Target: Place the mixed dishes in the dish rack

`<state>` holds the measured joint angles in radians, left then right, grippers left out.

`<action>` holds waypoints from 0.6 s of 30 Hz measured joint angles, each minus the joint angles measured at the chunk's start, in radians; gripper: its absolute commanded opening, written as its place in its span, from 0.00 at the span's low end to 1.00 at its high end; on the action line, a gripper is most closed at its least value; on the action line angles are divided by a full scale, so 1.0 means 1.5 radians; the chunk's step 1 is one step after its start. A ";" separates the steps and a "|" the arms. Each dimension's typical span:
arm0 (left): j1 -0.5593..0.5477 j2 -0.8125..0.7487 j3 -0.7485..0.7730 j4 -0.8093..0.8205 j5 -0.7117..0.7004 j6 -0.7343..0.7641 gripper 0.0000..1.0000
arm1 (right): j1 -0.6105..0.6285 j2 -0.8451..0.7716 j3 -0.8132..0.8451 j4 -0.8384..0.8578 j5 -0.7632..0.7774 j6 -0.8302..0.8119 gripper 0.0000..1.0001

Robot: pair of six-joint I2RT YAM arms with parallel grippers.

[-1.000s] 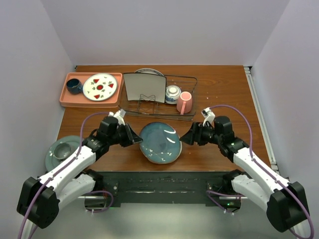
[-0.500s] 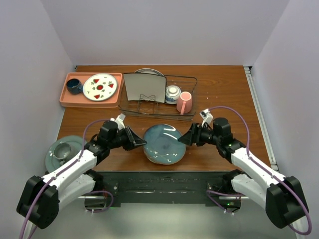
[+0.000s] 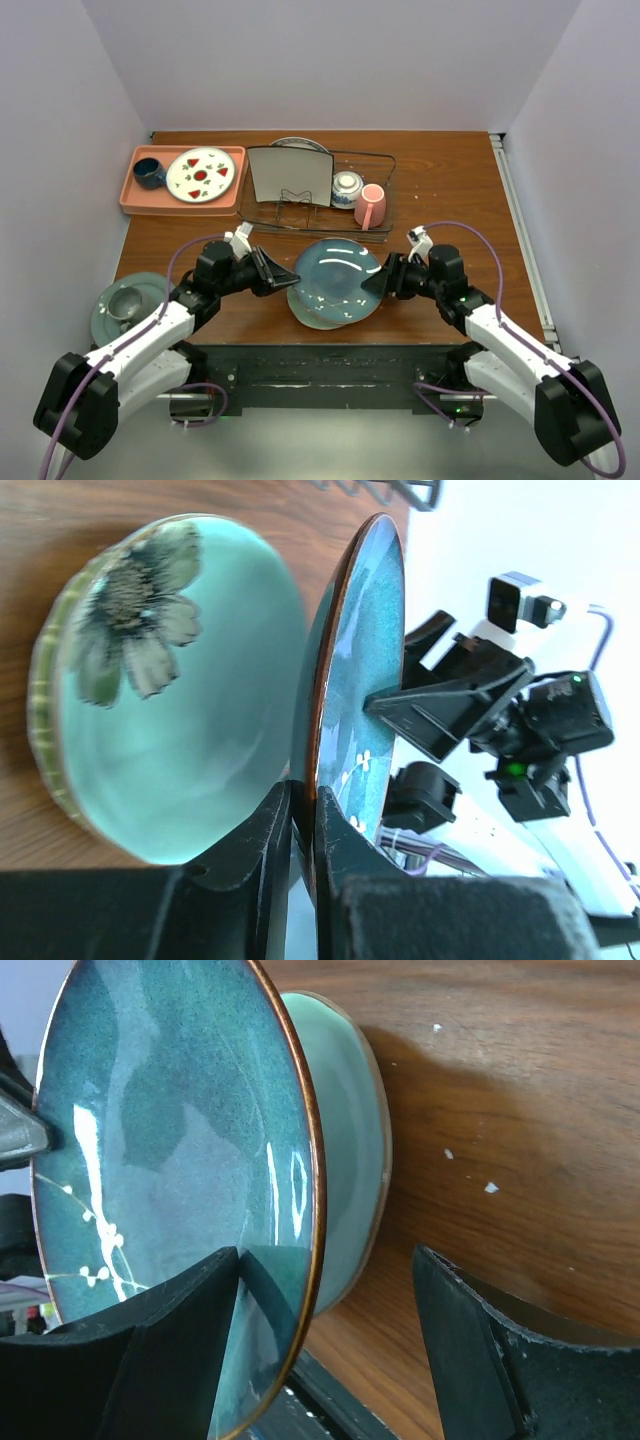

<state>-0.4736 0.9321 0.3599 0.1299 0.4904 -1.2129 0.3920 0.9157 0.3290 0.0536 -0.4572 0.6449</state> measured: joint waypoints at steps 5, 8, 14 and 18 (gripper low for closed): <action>0.000 0.000 -0.001 0.029 0.012 -0.005 0.00 | 0.000 -0.021 -0.013 0.033 -0.011 0.024 0.60; 0.000 0.001 -0.006 0.045 0.022 -0.005 0.00 | 0.000 -0.027 -0.024 0.068 -0.026 0.049 0.42; 0.001 0.005 -0.010 0.061 0.037 0.007 0.00 | -0.003 -0.054 -0.043 0.131 -0.048 0.126 0.00; 0.000 0.016 -0.009 0.078 0.038 0.039 0.00 | -0.012 -0.081 -0.043 0.144 -0.047 0.147 0.00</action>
<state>-0.4740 0.9565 0.3458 0.2470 0.5468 -1.1542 0.3744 0.7940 0.2646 0.2699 -0.5278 0.8654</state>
